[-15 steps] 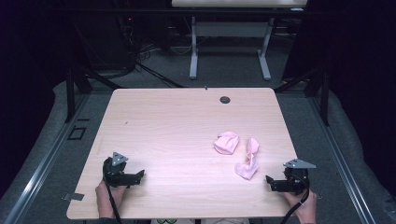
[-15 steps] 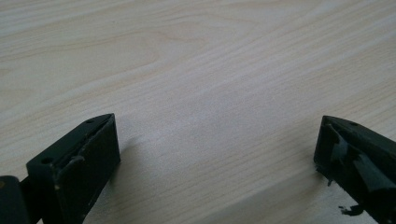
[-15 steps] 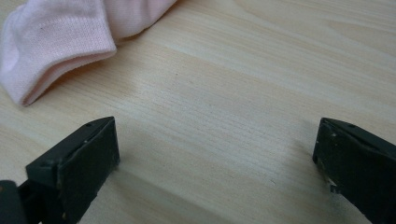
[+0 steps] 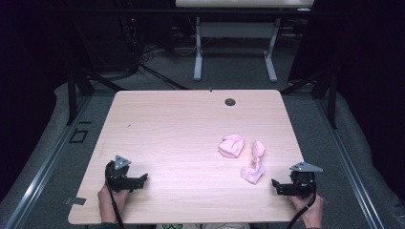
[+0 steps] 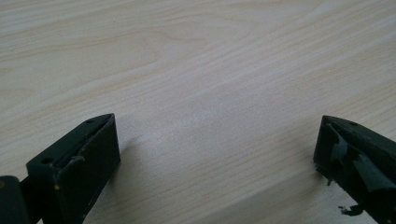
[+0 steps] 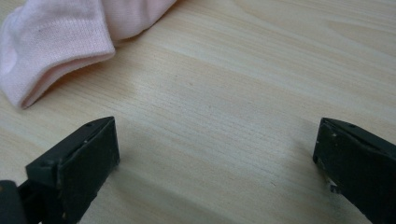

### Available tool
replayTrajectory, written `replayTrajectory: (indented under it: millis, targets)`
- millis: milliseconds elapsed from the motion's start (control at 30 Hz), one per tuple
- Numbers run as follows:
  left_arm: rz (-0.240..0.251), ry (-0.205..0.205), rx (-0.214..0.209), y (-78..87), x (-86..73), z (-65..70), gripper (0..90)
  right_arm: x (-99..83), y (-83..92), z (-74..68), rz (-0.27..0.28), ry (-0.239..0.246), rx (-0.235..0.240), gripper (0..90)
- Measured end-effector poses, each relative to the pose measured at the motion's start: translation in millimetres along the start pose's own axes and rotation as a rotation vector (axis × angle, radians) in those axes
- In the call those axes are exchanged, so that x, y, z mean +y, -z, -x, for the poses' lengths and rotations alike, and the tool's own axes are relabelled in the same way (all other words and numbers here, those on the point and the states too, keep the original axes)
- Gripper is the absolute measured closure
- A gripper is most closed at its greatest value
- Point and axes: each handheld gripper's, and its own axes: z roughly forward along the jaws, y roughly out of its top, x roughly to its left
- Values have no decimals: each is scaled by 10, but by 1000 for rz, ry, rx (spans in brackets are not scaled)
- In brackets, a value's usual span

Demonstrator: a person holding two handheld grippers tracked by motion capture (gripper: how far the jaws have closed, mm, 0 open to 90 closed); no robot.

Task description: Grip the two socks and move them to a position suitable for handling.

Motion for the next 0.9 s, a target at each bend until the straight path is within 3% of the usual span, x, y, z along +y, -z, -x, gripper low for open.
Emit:
replayTrajectory:
  millis: [367, 600, 700, 900]
  targets:
    - [-2, -2, 0, 2, 1, -1, 4, 42, -13, 1, -26, -4, 0, 0]
    - [-2, -1, 0, 2, 1, -2, 4, 118, 4, 49, -90, -11, 26, 0]
    - [-1, -1, 0, 2, 0, -1, 4, 227, 80, 40, -76, 14, 48, 0]
    - [-1, -2, 0, 1, 0, -2, 5, 521, 101, -80, -84, 109, 98, 0]
